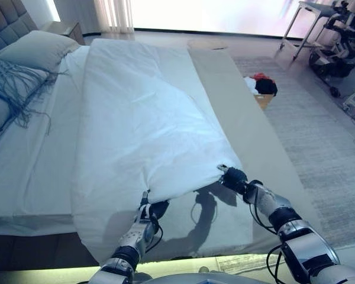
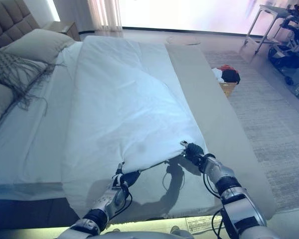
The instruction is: Make the bed neatly
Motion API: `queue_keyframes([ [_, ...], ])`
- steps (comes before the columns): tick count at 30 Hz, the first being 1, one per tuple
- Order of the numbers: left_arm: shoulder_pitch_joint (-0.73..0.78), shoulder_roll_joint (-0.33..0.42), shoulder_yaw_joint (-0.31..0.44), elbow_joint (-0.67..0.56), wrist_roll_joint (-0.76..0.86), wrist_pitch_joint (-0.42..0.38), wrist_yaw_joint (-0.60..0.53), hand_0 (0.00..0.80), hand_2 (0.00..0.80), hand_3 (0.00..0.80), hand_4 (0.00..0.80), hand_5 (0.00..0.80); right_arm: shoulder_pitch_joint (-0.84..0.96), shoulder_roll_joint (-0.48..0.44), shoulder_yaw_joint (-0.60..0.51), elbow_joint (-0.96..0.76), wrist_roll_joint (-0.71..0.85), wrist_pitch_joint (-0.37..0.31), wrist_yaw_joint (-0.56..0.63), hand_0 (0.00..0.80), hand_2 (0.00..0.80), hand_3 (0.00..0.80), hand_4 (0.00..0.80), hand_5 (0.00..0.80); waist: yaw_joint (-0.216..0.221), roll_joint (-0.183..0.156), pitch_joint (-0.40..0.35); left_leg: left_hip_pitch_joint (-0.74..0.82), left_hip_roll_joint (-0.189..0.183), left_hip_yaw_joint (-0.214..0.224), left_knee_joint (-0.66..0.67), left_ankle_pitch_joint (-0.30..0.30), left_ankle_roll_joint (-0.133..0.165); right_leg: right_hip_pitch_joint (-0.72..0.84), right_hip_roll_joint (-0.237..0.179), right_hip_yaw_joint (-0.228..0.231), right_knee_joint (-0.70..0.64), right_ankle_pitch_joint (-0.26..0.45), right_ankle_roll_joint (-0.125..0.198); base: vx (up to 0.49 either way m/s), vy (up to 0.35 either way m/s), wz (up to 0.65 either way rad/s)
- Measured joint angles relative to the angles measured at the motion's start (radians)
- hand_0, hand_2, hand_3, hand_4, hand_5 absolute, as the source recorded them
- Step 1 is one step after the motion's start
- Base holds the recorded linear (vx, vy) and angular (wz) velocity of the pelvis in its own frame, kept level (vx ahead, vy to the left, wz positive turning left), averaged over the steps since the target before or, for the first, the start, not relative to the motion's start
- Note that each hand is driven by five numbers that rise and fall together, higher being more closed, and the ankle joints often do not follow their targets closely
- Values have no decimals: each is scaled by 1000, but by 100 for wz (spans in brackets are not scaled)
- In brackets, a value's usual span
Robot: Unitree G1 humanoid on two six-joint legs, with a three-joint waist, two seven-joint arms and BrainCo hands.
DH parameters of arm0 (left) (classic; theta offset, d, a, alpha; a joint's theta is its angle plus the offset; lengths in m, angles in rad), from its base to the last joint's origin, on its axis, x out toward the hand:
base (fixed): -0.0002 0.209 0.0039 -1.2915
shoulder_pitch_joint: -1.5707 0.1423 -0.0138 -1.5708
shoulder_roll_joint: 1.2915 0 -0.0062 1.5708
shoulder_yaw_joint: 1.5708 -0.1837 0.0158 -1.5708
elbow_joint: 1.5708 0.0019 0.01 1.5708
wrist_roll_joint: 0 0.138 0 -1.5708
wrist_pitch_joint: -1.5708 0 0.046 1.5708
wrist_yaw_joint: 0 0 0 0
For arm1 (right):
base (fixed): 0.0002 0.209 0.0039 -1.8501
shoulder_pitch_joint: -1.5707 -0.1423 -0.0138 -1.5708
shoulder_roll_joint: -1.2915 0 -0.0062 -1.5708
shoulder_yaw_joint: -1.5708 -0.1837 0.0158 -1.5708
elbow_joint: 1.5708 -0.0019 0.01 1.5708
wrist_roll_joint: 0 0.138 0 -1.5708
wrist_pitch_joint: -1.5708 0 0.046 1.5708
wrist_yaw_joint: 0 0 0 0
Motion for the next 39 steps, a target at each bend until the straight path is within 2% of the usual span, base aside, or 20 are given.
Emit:
queue_keyframes([
  [2,0,-7,26,1,22,-3,0,800,800,800,800,800,14,0,0,0,-6,2,8,800,800,800,800,800,8,10,-6,0,0,-5,0,0,0,3,0,-4,0,-1,0,-2,23,7],
  [3,0,-8,35,7,45,-4,0,800,800,800,800,800,19,0,0,0,-13,6,9,0,0,0,0,0,7,14,-9,0,0,-11,0,0,0,8,0,-10,0,-3,0,3,28,14],
  [6,0,-8,85,38,86,-11,-1,800,800,800,800,800,30,1,0,15,-57,14,17,0,0,0,0,0,7,22,-20,-1,0,-26,0,1,-1,15,-1,-23,-1,-9,0,3,33,13],
  [10,6,17,191,94,179,-30,-15,800,800,800,800,800,54,-6,-9,69,-118,18,48,0,0,0,0,0,9,28,-30,-3,2,-44,0,1,-2,25,3,-37,-1,-18,-3,1,40,12],
  [15,36,159,305,154,258,-35,-43,800,800,800,800,800,85,-75,-65,179,-145,16,70,0,0,0,0,0,14,42,-40,-16,4,-63,-1,2,-3,26,5,-56,-4,-24,-3,-17,54,9],
  [18,69,254,394,161,316,-34,-71,800,800,800,800,800,127,-127,-100,214,-157,11,75,0,0,0,0,0,44,49,-44,-19,4,-87,-1,2,-3,27,6,-65,-4,-25,-2,-33,62,7],
  [21,109,329,447,183,372,-23,-103,800,800,800,800,800,158,-139,-121,241,-156,10,75,0,0,0,0,0,66,59,-47,-25,-1,-105,-1,4,-6,28,1,-77,-5,-26,0,-37,65,12],
  [25,157,384,480,225,460,18,-136,800,800,800,800,800,179,-139,-122,283,-155,10,75,0,0,0,0,0,95,80,-58,-40,-12,-120,-7,2,-4,28,-7,-84,-5,-30,4,-43,74,10],
  [30,155,432,545,262,553,113,-214,800,800,800,800,800,180,-147,-129,326,-155,10,73,0,0,0,0,0,103,97,-57,-57,-23,-150,-1,6,-6,27,-10,-109,-5,-36,10,-61,86,13],
  [33,149,456,569,297,583,173,-258,800,800,800,800,800,173,-161,-132,336,-146,10,56,0,0,0,0,0,119,101,-60,-59,-30,-175,-1,7,-6,28,-19,-114,-4,-38,15,-97,102,3],
  [39,104,472,574,304,631,212,-297,800,800,800,800,800,168,-160,-138,366,-107,7,13,0,0,0,0,0,141,110,-59,-72,-50,-250,0,7,-6,54,-26,-163,-1,-49,31,-63,48,28],
])
